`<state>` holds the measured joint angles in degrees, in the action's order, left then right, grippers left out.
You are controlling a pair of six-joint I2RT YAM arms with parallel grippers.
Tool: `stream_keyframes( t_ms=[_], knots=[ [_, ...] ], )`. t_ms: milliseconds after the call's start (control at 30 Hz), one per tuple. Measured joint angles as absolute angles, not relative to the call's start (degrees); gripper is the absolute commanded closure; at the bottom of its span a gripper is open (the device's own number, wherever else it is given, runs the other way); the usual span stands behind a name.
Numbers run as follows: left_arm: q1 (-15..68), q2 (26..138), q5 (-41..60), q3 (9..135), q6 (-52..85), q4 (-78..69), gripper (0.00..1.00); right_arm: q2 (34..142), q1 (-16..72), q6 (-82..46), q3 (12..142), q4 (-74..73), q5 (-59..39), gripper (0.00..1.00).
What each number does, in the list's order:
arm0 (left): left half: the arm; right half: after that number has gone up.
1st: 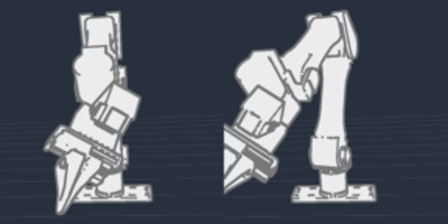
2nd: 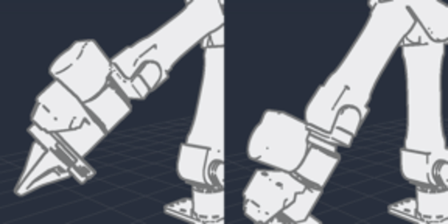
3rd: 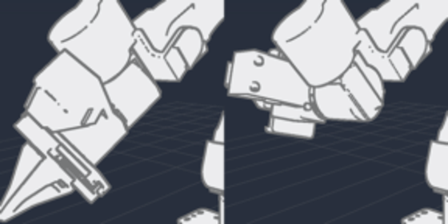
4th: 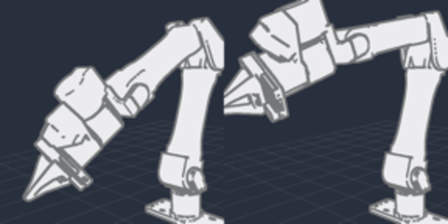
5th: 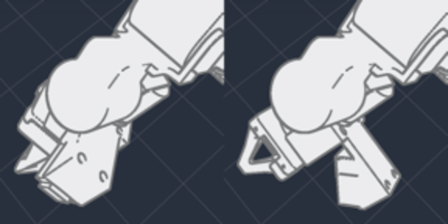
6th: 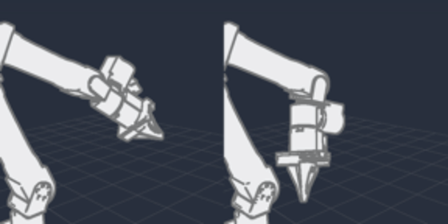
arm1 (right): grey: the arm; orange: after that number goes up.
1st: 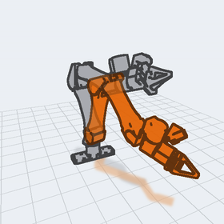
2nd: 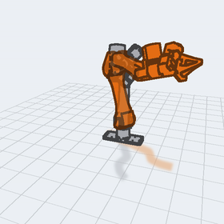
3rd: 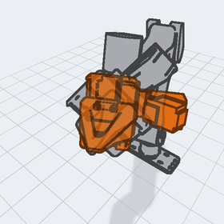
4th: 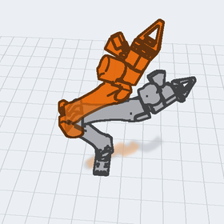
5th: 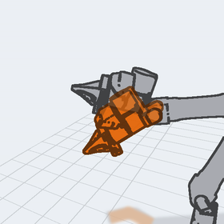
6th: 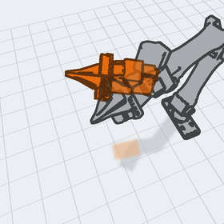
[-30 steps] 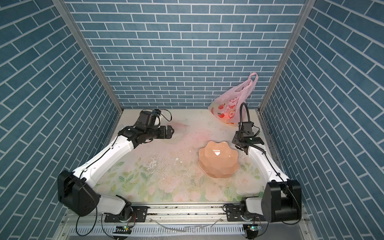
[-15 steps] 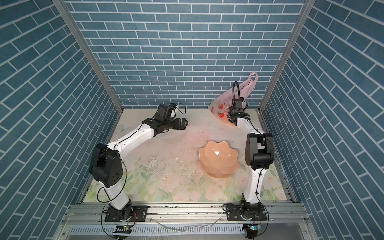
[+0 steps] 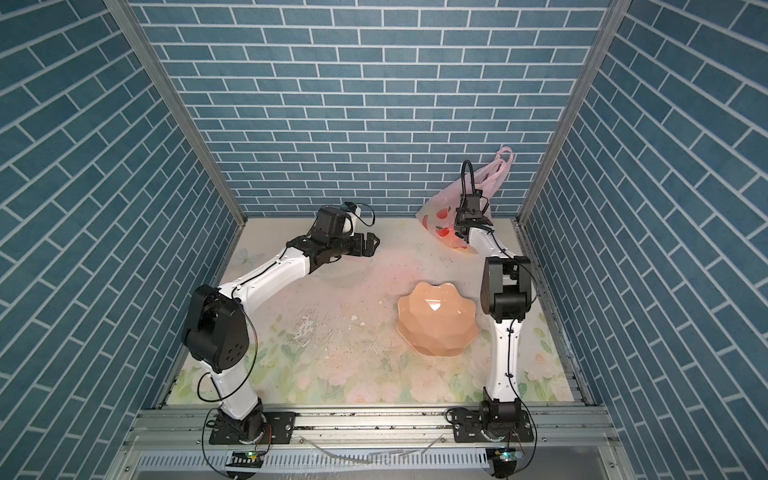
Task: Take the fake fruits out of the plastic bag
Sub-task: 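Grasp the pink apple-print bag with the right gripper, then pull the bag toward the robot with the right gripper and set it down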
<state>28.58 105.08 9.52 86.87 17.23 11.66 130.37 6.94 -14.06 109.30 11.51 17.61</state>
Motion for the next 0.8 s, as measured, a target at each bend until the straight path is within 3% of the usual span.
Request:
stream_keyframes(
  t_ms=[100,467,800],
  knots=[
    [28.6,105.1,9.5,86.7,17.3,11.0,0.01,130.4,6.9,-13.7,109.3,11.3,16.8,1.0],
    [28.1,99.9,8.1,81.1,19.6,11.2,0.01,125.3,8.6,-13.9,102.6,9.5,6.7,1.0],
    [25.1,85.7,4.9,70.5,23.8,13.8,0.01,121.2,22.6,-14.3,100.9,9.4,2.3,1.0]
  ],
)
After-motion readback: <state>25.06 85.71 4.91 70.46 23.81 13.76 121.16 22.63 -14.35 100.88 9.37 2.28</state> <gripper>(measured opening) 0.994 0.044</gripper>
